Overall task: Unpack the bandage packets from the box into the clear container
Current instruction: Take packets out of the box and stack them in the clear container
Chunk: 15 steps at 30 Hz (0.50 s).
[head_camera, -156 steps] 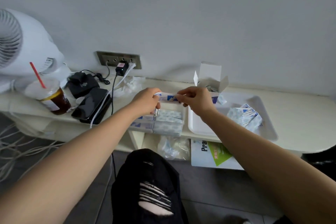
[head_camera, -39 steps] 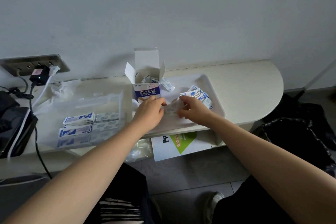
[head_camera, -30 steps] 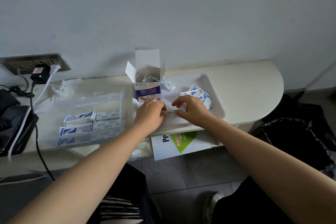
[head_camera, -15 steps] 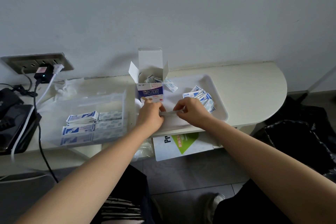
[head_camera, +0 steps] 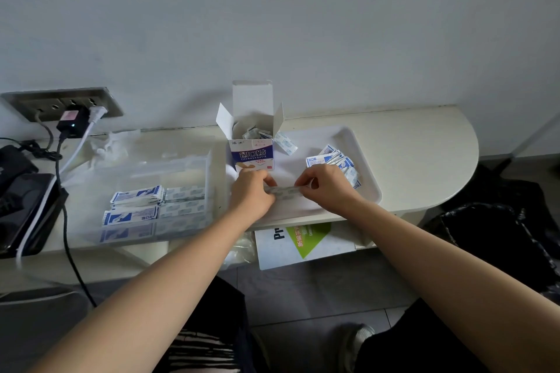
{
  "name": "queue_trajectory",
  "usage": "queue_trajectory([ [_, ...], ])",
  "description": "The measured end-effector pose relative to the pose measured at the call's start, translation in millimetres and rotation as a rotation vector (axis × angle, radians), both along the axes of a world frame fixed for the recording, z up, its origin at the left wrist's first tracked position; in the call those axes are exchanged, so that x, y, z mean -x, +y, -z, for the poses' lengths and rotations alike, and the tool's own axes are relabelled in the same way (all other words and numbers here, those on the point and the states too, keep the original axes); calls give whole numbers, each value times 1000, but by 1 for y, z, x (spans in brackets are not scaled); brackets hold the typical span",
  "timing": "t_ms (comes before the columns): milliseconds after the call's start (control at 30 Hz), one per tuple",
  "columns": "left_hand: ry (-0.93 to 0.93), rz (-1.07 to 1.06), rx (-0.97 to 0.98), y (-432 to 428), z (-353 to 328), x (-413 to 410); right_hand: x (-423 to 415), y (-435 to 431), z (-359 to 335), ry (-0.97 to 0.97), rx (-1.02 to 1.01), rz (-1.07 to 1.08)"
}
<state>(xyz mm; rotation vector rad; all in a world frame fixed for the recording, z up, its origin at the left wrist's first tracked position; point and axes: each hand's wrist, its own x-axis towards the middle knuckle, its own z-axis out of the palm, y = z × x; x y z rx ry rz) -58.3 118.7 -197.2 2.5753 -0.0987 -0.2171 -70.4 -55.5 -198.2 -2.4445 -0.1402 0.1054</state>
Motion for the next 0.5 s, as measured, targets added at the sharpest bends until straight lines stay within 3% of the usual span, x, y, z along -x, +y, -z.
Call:
queue_trajectory([
  [500,37,87,-36,-1,-15,5,0,4,-8,-21,37,16],
])
